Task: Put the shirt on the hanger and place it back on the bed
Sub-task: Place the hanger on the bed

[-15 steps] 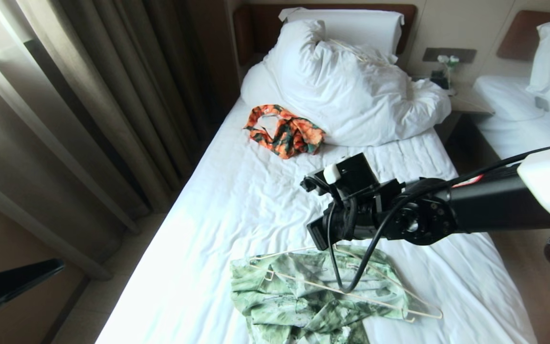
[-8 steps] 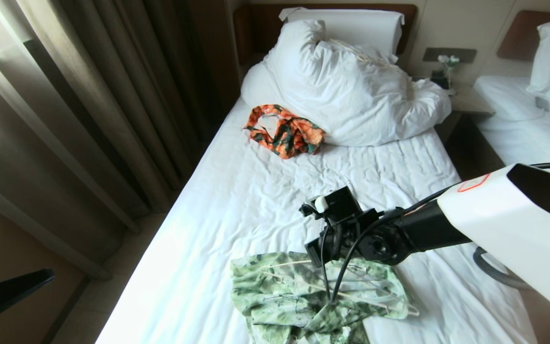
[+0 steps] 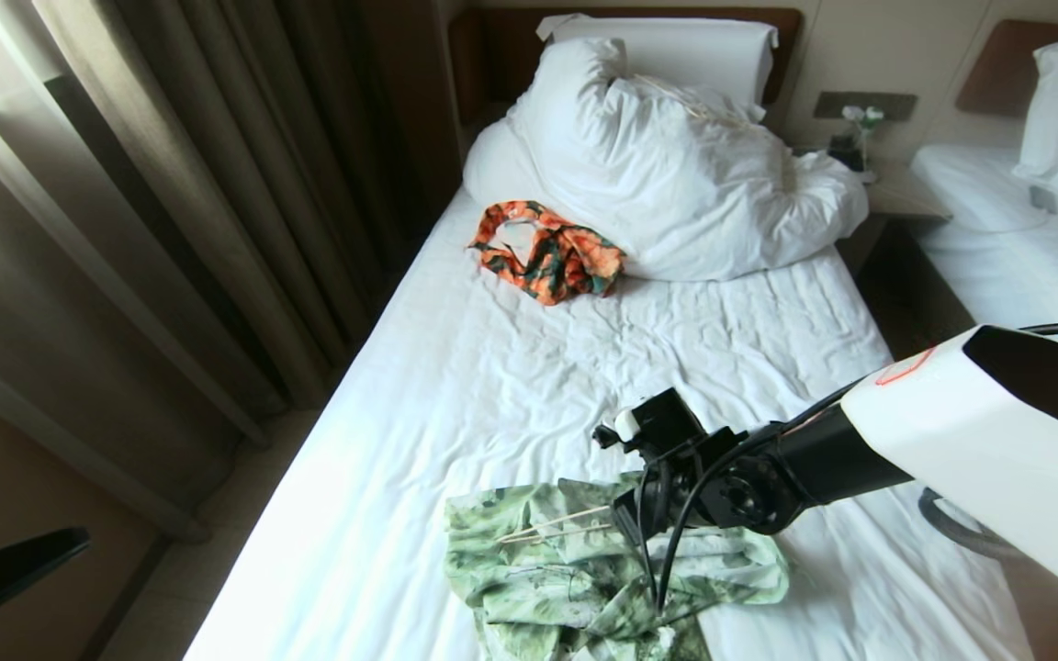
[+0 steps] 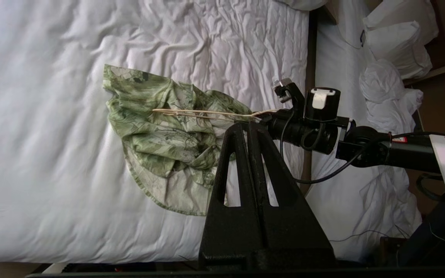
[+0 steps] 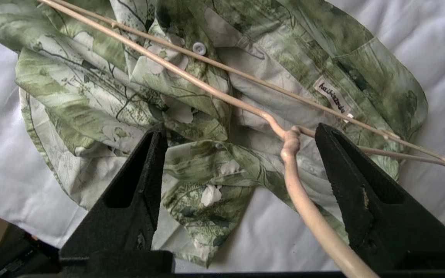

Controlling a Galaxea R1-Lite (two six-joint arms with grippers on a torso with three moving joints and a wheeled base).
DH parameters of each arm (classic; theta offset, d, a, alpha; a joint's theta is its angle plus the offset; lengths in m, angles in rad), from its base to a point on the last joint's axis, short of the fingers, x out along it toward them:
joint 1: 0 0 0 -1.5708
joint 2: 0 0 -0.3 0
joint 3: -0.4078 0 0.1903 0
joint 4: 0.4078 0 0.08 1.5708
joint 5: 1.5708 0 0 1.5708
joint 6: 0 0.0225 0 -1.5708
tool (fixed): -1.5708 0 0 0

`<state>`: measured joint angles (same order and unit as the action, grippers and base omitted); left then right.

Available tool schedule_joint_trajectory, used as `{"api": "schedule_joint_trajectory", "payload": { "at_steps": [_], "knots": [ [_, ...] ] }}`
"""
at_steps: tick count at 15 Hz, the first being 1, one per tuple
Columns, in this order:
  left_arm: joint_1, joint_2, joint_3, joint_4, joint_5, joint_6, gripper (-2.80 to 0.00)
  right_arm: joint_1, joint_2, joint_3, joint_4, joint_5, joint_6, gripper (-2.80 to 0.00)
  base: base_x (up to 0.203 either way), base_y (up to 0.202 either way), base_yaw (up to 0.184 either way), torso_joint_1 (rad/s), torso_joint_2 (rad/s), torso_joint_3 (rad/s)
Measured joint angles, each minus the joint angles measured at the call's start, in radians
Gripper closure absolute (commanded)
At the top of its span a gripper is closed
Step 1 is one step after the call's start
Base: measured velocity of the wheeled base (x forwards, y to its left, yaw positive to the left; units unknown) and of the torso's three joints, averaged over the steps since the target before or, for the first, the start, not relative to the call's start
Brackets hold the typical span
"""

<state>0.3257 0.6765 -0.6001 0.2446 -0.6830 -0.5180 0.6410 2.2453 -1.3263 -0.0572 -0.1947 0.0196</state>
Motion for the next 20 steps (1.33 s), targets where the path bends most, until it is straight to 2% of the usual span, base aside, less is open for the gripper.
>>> {"api": "schedule_joint_trajectory", "payload": {
  "at_steps": [4,6,9,12,15,17,20],
  "knots": [
    [0.0,-0.021,-0.009,0.047,0.0,-0.001,0.0,0.005,-0.113,0.014,0.166,0.002,0.021,-2.8,0.0,0.0,0.0,0.0,0.0,0.0],
    [-0.001,-0.027,-0.01,0.055,-0.001,-0.001,0.0,0.006,-0.16,-0.021,0.314,0.004,0.023,-2.8,0.0,0.0,0.0,0.0,0.0,0.0],
    [-0.001,-0.04,-0.015,0.068,0.0,-0.001,0.0,0.006,-0.188,-0.19,0.628,0.075,0.069,-2.8,0.0,0.0,0.0,0.0,0.0,0.0],
    [-0.001,-0.042,-0.017,0.065,-0.002,0.0,0.0,0.005,-0.119,-0.302,0.855,0.111,0.075,-2.8,0.0,0.0,0.0,0.0,0.0,0.0],
    [-0.001,-0.019,-0.026,0.055,-0.015,0.001,0.0,-0.005,-0.021,-0.439,1.047,0.131,-0.009,-2.8,0.0,0.0,0.0,0.0,0.0,0.0],
    [-0.002,-0.001,-0.041,0.055,-0.03,0.002,0.0,-0.008,0.013,-0.497,1.144,0.211,-0.097,-2.8,0.0,0.0,0.0,0.0,0.0,0.0],
    [-0.004,0.021,-0.064,0.054,-0.055,0.002,0.0,-0.01,0.032,-0.526,1.144,0.288,-0.2,-2.8,0.0,0.0,0.0,0.0,0.0,0.0]
  ]
}}
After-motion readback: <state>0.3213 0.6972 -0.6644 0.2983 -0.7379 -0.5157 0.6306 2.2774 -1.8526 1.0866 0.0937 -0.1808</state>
